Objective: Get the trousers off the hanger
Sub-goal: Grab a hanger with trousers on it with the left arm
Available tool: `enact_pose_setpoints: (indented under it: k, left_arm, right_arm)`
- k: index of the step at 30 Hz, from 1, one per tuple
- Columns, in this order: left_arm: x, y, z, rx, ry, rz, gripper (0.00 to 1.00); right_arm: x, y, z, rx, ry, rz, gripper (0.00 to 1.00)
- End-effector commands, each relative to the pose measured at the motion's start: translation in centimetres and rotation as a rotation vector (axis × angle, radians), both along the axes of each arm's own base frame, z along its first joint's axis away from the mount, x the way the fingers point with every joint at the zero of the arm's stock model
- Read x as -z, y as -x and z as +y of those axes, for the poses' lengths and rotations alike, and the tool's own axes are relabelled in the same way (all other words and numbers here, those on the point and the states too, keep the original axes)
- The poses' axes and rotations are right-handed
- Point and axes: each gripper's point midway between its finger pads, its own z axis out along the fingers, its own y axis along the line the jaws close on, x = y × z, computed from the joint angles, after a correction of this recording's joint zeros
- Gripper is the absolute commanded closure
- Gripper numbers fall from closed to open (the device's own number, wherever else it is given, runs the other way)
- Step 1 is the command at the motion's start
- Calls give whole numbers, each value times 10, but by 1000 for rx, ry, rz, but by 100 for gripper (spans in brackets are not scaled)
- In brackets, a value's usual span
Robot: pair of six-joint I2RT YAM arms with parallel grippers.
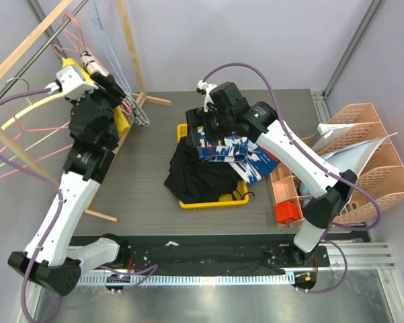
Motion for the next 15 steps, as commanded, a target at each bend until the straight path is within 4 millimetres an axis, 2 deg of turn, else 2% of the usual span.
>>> enact_pose_setpoints:
  k: [1,3,4,6,9,10,11,13,15]
  left_arm:
    - [-9,26,-9,103,174,38,40]
    - [-8,32,-15,148,171,95,38]
    - [-26,40,-18,180,177,70,37]
    - [-26,44,-25,224,180,112,37]
    - [-40,57,-29,266,232,140,35]
    - [-36,51,-37,287,253,175,34]
    - [-44,58,-36,297,261,185,34]
    - [-42,52,-44,320,274,210,33]
    - [-48,50,-47,330,288,203,31]
  right_arm:
    - [-60,-5,25,-31,-208,-81,6]
    - [-77,-4,39,-58,-299,-81,6]
    - [-83,-3,43,-66,-331,-78,6]
    - [-97,-3,56,-83,-421,-68,6]
    - [-116,-6,74,-95,-545,-57,6]
    - [-121,-6,79,-110,-575,-54,6]
    - [-135,-9,85,-123,-625,-84,6]
    - [-142,-17,97,-136,-678,-90,6]
    - [-166,-23,106,-168,-748,-165,5]
